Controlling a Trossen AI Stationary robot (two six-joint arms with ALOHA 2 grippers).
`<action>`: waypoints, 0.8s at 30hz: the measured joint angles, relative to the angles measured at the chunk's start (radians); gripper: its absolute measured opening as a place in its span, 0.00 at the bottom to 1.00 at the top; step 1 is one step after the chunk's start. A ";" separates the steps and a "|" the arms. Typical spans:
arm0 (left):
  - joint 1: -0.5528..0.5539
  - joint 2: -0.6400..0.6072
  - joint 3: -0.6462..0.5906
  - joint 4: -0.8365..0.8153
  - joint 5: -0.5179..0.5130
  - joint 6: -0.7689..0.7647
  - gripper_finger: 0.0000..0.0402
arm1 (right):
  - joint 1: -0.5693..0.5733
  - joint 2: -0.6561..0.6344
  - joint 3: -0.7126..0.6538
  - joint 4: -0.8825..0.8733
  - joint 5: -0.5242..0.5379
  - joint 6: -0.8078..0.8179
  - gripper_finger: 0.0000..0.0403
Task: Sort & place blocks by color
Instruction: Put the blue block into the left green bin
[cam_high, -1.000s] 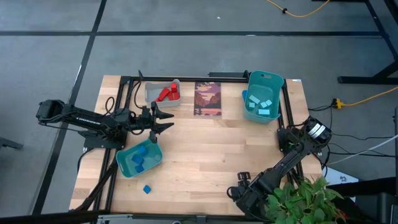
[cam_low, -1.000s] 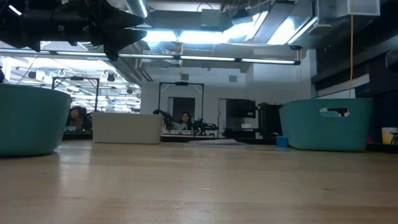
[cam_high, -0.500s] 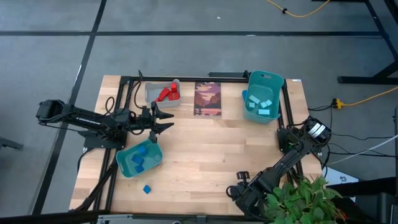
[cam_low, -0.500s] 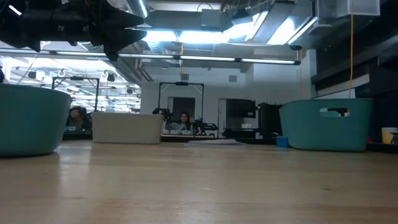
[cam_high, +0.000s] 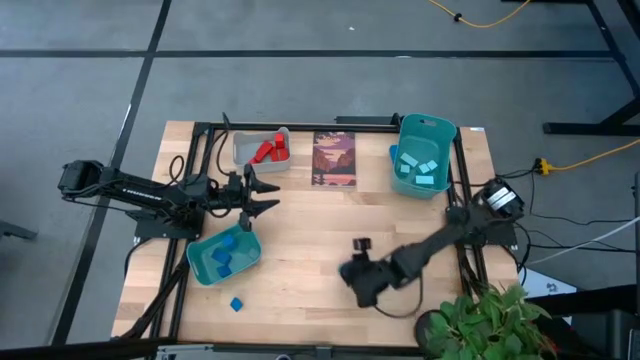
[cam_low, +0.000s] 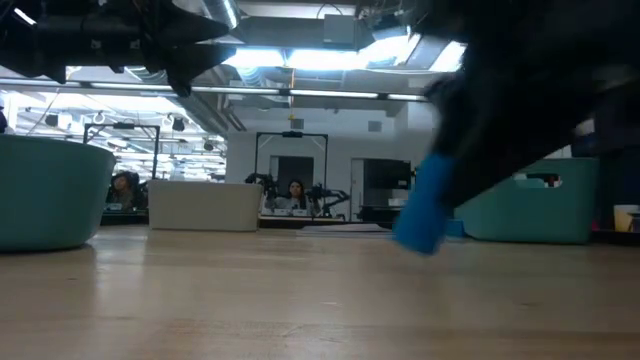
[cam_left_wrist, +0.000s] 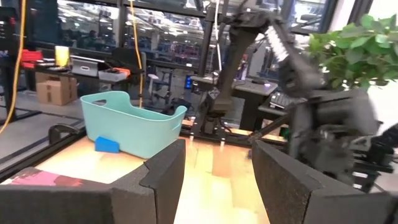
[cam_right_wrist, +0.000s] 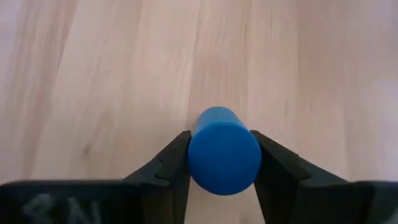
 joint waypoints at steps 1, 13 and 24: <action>0.000 0.000 0.000 0.000 0.009 0.000 0.45 | -0.028 0.000 -0.039 0.094 -0.029 -0.034 0.34; 0.000 0.000 0.000 0.024 0.075 0.000 0.45 | -0.368 0.013 -0.355 1.338 -0.391 -0.195 0.34; 0.000 0.000 0.000 0.025 -0.014 0.008 0.44 | -0.513 0.013 -0.241 1.480 -0.504 -0.337 0.34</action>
